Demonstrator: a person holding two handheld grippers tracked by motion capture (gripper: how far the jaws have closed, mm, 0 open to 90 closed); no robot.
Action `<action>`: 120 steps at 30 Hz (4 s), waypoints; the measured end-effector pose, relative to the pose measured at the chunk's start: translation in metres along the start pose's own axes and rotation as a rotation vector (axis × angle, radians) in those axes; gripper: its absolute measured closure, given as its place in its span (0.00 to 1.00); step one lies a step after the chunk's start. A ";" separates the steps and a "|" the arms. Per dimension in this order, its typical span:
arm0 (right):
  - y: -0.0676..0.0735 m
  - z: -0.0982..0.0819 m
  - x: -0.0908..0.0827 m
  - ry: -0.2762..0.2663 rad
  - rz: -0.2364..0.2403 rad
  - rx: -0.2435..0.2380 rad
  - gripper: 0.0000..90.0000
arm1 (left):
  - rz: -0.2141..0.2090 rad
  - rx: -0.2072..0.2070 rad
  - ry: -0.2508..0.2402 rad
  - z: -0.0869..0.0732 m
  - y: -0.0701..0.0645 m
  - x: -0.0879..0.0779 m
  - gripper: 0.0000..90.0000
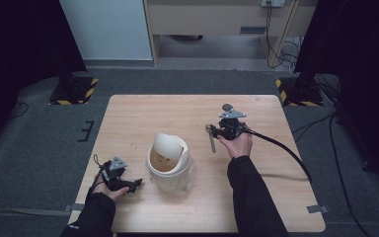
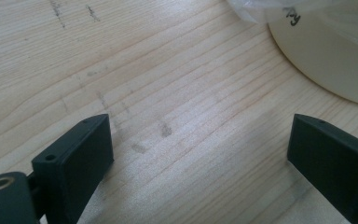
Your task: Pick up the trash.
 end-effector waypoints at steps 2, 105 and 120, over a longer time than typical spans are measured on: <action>0.003 -0.005 0.008 0.020 0.002 0.008 0.55 | -0.002 0.002 -0.001 0.000 0.000 0.000 0.06; 0.042 0.010 -0.203 -0.509 0.419 0.040 0.89 | -0.195 -0.071 -0.776 0.143 -0.102 -0.119 0.39; 0.065 0.006 -0.204 -0.515 0.492 0.018 0.89 | -0.311 -0.083 -0.771 0.174 -0.148 -0.094 0.43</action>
Point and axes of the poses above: each handheld gripper's, and its own axes: x roughly forward along the jaws, z roughly out of its top, y roughly to its left, the point moved 2 cm from there along x, roughly forward along the jaws, and after that the axes turned 8 degrees about -y, right-handed, at the moved point
